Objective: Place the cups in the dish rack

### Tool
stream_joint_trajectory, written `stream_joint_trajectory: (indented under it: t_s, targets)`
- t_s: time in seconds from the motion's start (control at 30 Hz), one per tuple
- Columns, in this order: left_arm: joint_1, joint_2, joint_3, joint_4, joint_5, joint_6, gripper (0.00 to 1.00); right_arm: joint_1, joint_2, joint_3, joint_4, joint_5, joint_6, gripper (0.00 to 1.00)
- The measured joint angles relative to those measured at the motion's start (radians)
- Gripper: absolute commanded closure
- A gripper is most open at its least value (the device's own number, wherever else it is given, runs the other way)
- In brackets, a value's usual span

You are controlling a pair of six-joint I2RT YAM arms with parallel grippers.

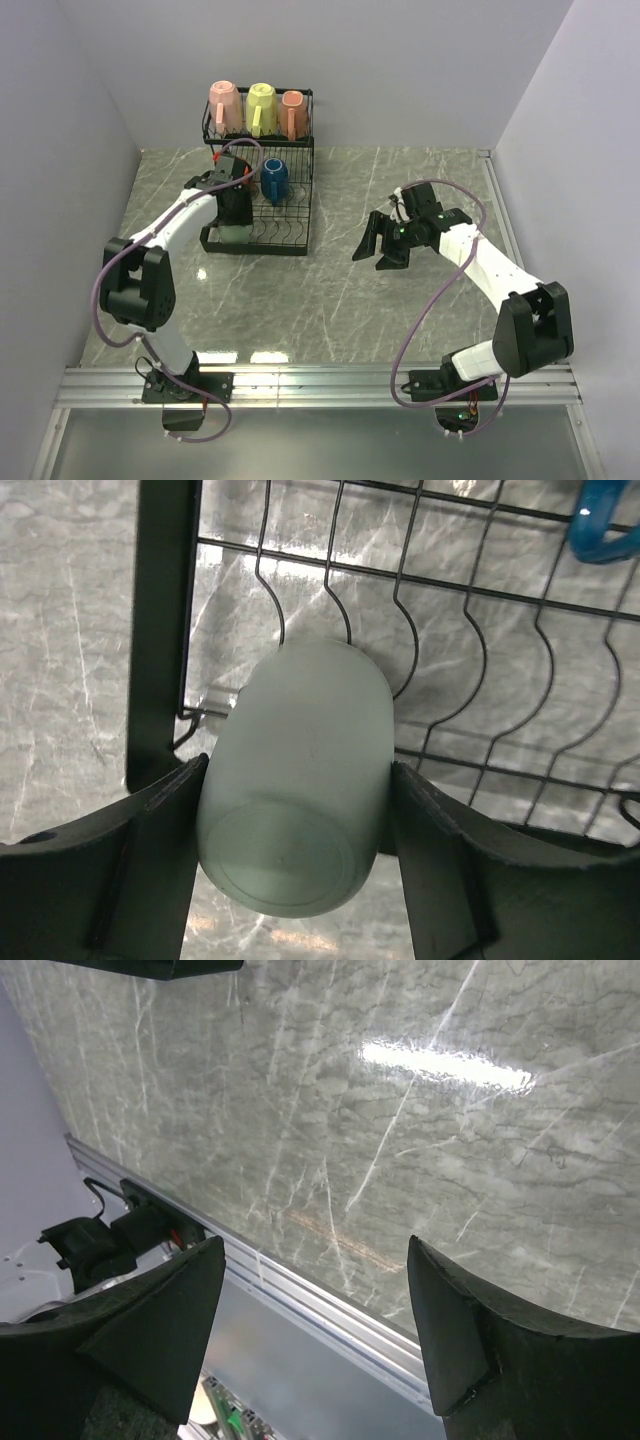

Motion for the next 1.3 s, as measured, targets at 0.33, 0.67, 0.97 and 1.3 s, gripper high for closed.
stream_joint_trajectory:
  t_s: [0.33, 0.67, 0.97, 1.3]
  targets:
    - [0.0, 0.078, 0.069, 0.017, -0.005, 0.026, 0.01, 0.0, 0.038, 0.031, -0.018, 0.014, -0.009, 0.2]
    - [0.005, 0.07, 0.138, 0.016, -0.013, 0.027, 0.01, 0.0, 0.053, 0.066, -0.025, 0.046, -0.008, 0.2]
    - [0.058, -0.094, 0.137, 0.013, 0.048, 0.006, 0.01, 0.006, -0.028, 0.013, -0.014, 0.069, 0.035, 0.2]
    - [0.058, -0.44, -0.045, 0.158, 0.206, -0.011, 0.01, 0.118, -0.413, -0.185, 0.121, 0.1, 0.193, 0.18]
